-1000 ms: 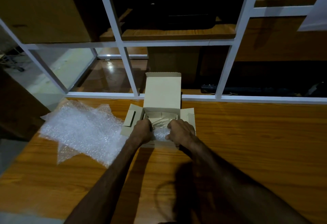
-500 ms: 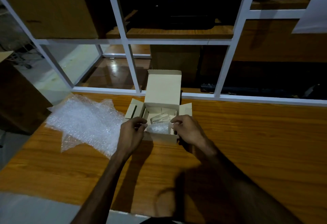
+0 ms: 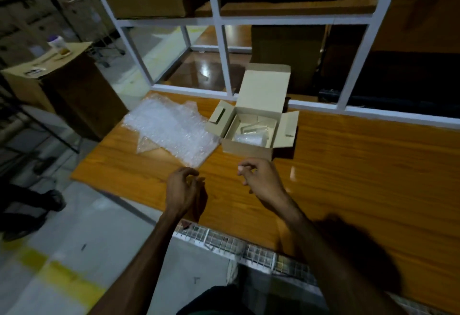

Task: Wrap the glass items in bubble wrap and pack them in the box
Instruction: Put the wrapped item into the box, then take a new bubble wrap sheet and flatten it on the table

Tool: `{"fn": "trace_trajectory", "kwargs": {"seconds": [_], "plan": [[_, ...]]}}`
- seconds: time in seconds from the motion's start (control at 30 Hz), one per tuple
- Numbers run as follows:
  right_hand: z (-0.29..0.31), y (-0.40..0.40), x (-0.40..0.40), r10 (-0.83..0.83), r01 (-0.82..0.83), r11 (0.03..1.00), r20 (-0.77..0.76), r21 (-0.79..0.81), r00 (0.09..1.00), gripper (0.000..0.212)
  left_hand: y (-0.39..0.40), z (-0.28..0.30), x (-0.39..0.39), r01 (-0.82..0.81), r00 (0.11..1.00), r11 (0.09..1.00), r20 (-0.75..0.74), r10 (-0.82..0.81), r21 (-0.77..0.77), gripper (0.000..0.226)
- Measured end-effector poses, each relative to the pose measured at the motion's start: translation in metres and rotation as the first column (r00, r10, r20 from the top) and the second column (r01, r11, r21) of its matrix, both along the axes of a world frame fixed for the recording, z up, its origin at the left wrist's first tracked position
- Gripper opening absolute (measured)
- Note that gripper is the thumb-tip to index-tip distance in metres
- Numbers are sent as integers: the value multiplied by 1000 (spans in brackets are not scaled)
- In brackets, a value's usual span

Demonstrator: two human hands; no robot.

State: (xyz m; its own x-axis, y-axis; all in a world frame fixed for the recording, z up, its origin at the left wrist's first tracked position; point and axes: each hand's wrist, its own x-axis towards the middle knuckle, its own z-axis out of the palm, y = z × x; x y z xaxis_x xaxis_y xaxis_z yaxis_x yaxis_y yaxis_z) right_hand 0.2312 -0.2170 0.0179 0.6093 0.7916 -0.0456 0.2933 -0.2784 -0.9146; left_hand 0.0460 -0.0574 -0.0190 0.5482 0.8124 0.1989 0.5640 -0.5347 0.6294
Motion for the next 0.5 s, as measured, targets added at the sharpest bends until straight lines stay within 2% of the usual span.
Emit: {"fn": "trace_trajectory", "kwargs": {"seconds": [0.17, 0.37, 0.5], "plan": [[-4, 4, -34, 9, -9, 1000, -37, 0, 999, 15, 30, -11, -12, 24, 983, 999, -183, -19, 27, 36], [0, 14, -56, -75, 75, 997, -56, -3, 996, 14, 85, -10, 15, 10, 976, 1000, -218, -5, 21, 54], [4, 30, -71, -170, 174, 984, -95, 35, 981, 15, 106, -7, 29, 136, 919, 990, -380, -107, 49, 65]]}}
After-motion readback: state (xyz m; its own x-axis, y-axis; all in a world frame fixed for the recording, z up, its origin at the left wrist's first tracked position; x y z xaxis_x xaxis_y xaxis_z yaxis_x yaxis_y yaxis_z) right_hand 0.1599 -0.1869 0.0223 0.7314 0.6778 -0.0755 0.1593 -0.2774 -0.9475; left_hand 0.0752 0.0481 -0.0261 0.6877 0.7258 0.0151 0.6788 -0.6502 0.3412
